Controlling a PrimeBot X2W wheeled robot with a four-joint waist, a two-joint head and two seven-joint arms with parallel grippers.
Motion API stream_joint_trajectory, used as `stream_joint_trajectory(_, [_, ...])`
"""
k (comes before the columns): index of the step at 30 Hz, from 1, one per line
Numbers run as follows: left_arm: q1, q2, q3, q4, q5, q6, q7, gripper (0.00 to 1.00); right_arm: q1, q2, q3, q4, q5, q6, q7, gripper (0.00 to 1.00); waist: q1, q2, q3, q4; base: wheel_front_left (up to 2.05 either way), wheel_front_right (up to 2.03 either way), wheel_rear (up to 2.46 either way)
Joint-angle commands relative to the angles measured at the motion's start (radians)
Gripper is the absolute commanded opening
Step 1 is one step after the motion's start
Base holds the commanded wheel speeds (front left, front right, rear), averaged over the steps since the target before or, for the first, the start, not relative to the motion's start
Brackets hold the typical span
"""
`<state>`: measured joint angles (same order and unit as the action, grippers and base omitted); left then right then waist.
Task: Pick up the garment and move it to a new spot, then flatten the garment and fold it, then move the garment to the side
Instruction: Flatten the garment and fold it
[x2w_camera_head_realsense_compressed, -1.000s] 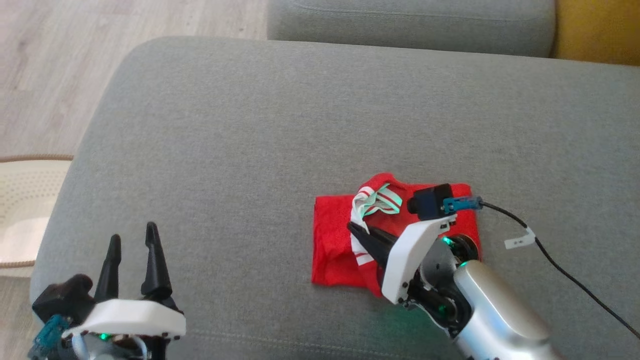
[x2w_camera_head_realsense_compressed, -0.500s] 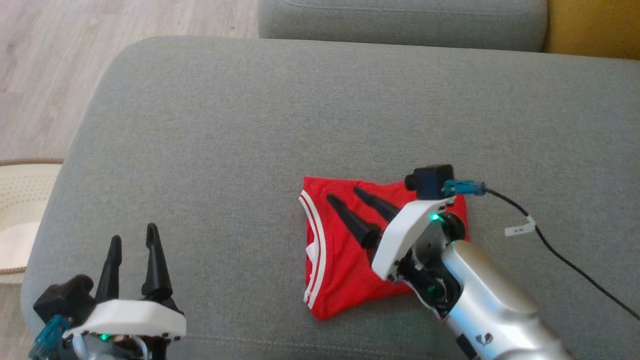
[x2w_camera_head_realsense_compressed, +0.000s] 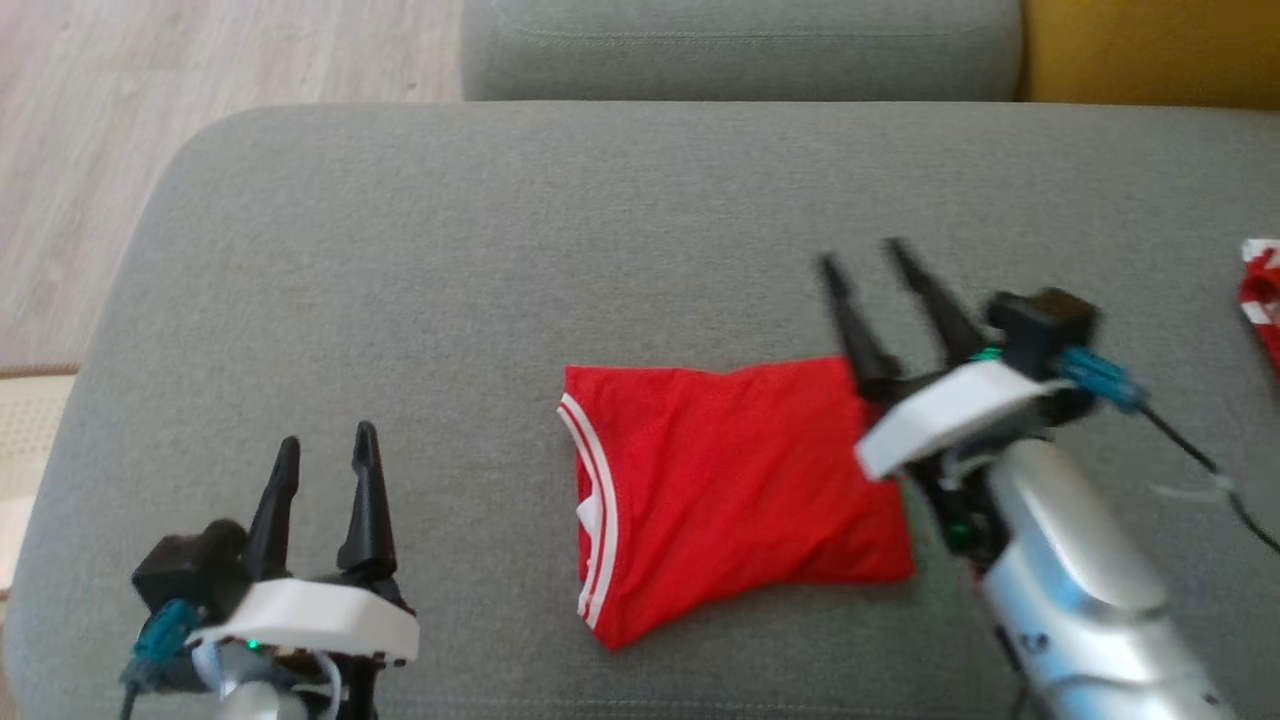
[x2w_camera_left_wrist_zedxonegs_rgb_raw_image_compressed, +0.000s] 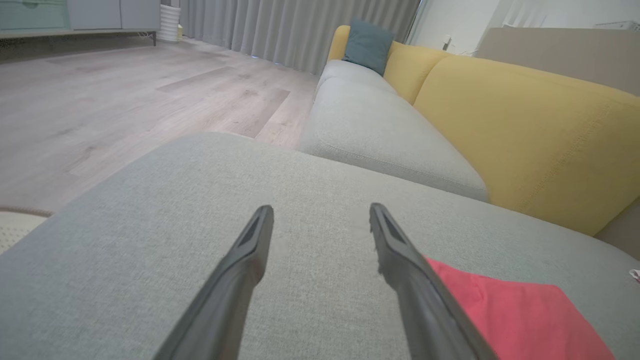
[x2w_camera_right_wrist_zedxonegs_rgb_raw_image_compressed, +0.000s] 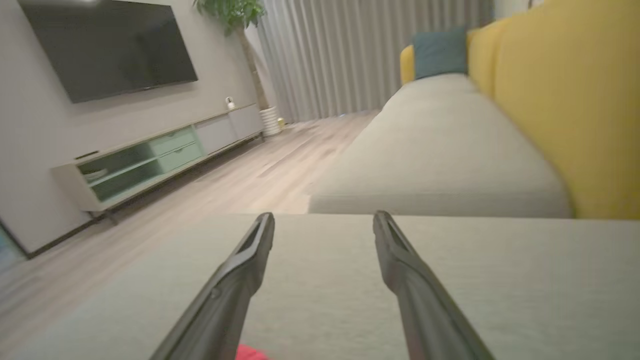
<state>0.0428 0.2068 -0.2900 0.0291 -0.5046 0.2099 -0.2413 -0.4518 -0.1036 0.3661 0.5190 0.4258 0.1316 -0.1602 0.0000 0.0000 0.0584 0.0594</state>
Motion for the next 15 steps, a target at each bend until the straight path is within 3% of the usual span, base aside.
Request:
stream_joint_trajectory(1, [-0.052,-0.004,0.027,-0.024,0.012,0.000,-0.016,1.00,0.017,0.010,-0.018,-0.045,-0.039,-0.001,-0.023,1.00,0.0000,0.0000,-0.006,-0.012,0.00,0.00,0.00])
stream_joint_trajectory(8, [-0.047,-0.030,0.025,0.015,0.045,-0.001,-0.019,1.00,0.180,0.045,-0.210,-0.202,-0.227,-0.001,-0.045,1.00,0.0000,0.0000,-0.016,-0.056,0.00,0.00,0.00])
stream_joint_trajectory(15, [-0.013,-0.062,0.041,0.024,0.083,-0.007,-0.020,1.00,0.307,0.053,-0.259,-0.329,-0.221,-0.001,-0.035,1.00,0.0000,0.0000,-0.031,-0.078,0.00,0.00,0.00])
